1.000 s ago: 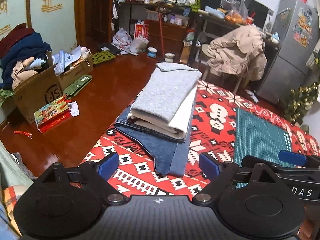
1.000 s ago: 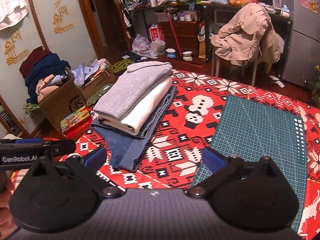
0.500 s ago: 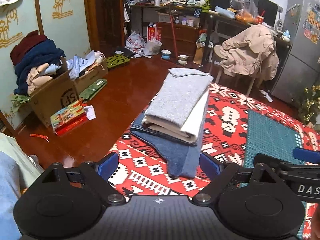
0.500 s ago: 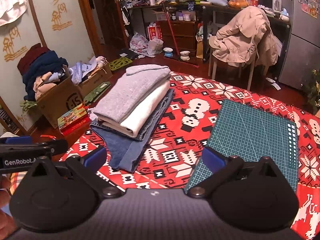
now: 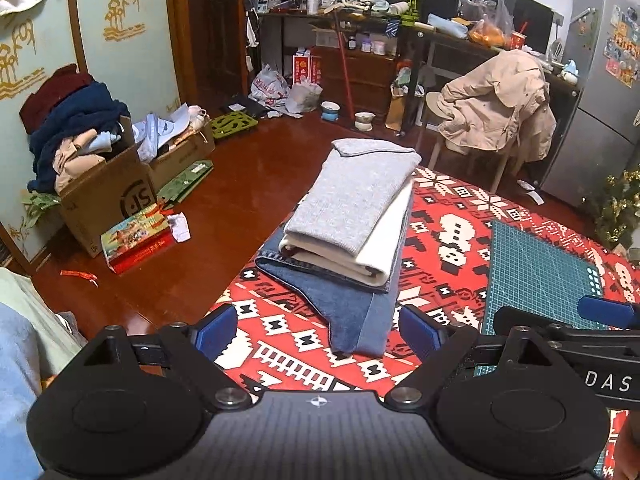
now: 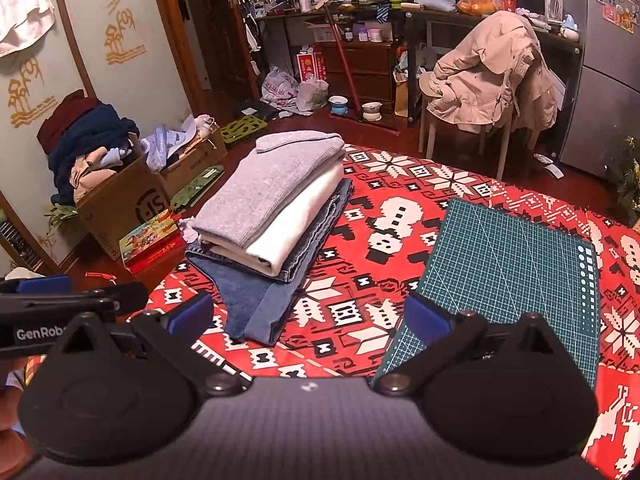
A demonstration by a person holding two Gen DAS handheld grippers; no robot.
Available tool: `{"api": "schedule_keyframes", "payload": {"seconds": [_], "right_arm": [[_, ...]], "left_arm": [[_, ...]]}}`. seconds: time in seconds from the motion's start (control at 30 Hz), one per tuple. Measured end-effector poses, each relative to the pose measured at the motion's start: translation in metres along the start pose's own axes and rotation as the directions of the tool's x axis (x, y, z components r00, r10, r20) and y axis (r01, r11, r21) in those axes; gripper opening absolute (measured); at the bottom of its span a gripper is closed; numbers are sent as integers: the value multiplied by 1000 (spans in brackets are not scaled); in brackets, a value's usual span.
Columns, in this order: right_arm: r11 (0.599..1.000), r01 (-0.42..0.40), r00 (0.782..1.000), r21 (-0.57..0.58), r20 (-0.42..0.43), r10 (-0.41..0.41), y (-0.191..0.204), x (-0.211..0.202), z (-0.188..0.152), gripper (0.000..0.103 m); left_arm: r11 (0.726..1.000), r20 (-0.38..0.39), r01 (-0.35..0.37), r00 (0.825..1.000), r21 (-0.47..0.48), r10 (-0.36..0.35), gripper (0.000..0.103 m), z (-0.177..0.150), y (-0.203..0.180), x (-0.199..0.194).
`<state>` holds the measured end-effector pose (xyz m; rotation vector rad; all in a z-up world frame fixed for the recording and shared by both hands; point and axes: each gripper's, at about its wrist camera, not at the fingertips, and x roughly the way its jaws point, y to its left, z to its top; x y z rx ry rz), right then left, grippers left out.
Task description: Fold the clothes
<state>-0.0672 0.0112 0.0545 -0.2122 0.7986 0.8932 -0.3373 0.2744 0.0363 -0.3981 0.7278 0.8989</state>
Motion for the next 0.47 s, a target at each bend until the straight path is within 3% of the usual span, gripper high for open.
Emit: {"api": "schedule_keyframes", "payload": {"seconds": [0.47], "right_arm": [[1000,-1,1000,-5,-2,1,0,0,-1,102]], "left_arm": [[1000,7,-14,1000,4,14,88,1,-5,-3]]}}
